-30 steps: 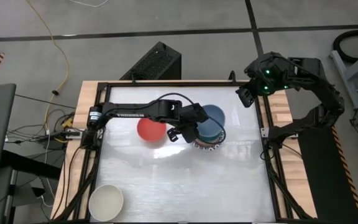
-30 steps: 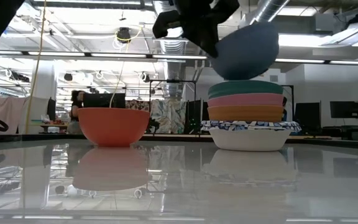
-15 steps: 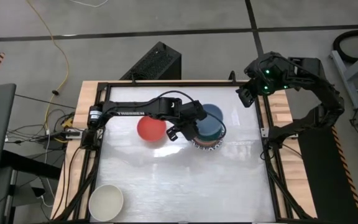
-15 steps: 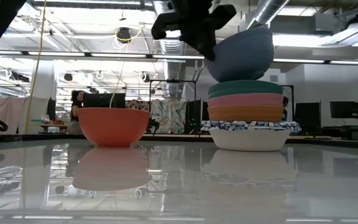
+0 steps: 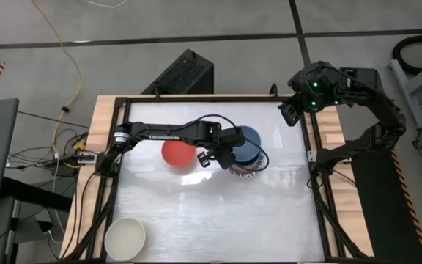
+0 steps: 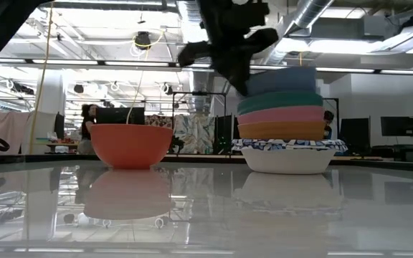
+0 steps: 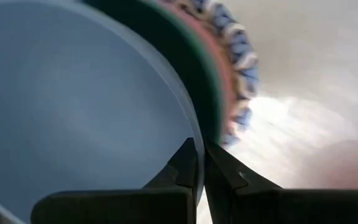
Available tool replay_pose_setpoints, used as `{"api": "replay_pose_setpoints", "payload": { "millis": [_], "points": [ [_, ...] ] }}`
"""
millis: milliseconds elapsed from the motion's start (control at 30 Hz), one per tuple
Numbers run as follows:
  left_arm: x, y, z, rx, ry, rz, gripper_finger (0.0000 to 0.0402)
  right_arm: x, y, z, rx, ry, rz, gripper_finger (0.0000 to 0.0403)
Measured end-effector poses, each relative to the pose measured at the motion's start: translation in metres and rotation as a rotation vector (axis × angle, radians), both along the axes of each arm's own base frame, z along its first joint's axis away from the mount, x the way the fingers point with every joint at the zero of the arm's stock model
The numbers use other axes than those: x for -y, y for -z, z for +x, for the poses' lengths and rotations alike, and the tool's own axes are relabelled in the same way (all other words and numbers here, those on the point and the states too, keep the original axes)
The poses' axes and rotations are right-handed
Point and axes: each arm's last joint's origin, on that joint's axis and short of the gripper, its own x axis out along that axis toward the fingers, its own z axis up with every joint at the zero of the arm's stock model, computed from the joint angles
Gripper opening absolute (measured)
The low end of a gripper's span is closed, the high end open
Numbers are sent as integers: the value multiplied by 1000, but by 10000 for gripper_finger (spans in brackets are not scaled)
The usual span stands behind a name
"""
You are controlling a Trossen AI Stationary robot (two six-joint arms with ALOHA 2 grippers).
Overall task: Nest bowls inside each other
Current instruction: Stack the blue bowl on top of the green bowl
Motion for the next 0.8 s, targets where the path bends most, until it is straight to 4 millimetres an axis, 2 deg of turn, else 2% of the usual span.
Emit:
{"api": "replay_pose_setpoints", "payload": {
  "millis": [233, 333, 567, 800],
  "points": [
    [2, 0, 1, 2, 9, -6, 1, 0, 0, 0, 0, 0, 0, 140],
    [3, -2, 2, 18, 10, -19, 14, 0, 0, 0, 0, 0, 0, 140],
    [5, -20, 4, 78, 15, -86, 78, 0, 0, 0, -1, 0, 0, 140],
    [10, -50, 2, 141, -10, -89, 142, 0, 0, 0, -1, -1, -1, 140]
  ]
}}
